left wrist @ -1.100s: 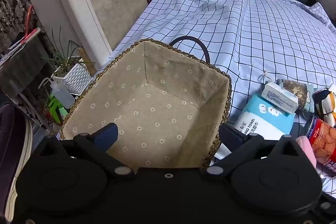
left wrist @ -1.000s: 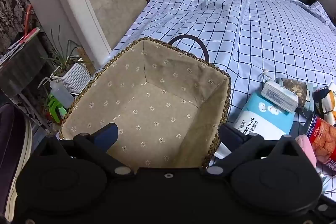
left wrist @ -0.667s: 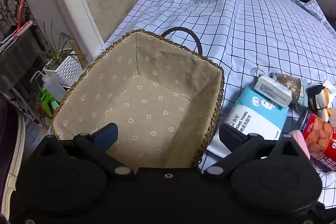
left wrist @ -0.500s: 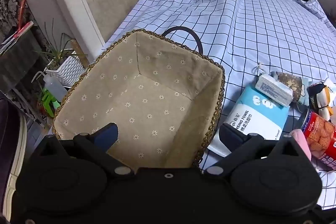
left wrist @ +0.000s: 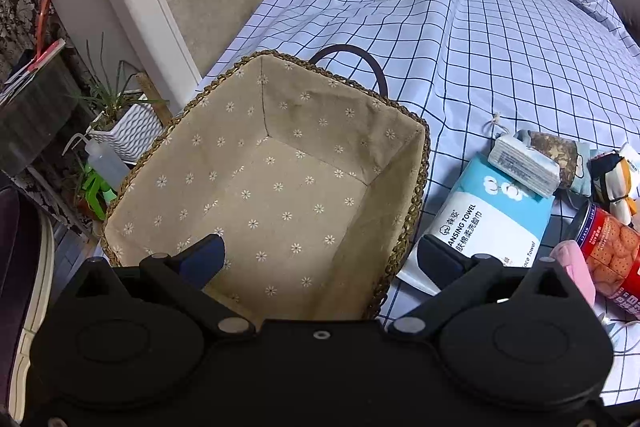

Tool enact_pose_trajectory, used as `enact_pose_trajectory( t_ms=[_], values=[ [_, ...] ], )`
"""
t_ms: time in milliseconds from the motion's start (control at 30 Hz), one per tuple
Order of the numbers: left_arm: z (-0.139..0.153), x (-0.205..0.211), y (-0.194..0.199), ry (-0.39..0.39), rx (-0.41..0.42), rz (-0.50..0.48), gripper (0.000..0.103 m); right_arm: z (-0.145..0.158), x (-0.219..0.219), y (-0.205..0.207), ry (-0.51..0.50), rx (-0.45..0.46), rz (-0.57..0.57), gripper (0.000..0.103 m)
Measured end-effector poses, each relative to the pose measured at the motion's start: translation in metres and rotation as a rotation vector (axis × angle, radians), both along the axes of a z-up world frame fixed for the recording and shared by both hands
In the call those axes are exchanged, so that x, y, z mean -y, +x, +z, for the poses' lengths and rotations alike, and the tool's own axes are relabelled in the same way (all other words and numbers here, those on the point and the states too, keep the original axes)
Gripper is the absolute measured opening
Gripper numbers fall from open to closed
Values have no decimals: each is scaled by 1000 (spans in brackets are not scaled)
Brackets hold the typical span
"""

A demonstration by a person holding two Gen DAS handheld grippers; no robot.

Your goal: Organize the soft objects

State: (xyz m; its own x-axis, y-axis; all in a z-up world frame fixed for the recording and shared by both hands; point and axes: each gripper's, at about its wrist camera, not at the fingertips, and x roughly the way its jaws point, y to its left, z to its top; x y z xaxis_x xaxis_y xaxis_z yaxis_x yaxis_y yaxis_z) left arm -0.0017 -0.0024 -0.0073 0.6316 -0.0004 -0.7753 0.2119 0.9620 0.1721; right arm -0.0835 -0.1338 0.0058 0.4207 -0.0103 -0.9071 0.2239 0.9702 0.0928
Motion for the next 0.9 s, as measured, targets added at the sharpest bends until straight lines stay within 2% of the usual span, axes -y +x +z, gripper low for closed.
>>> enact_pose_trajectory(
  t_ms=[900],
  values=[
    [-3, 2, 0, 4, -9, -1, 99, -8, -1, 2, -6, -37, 18, 102]
  ],
)
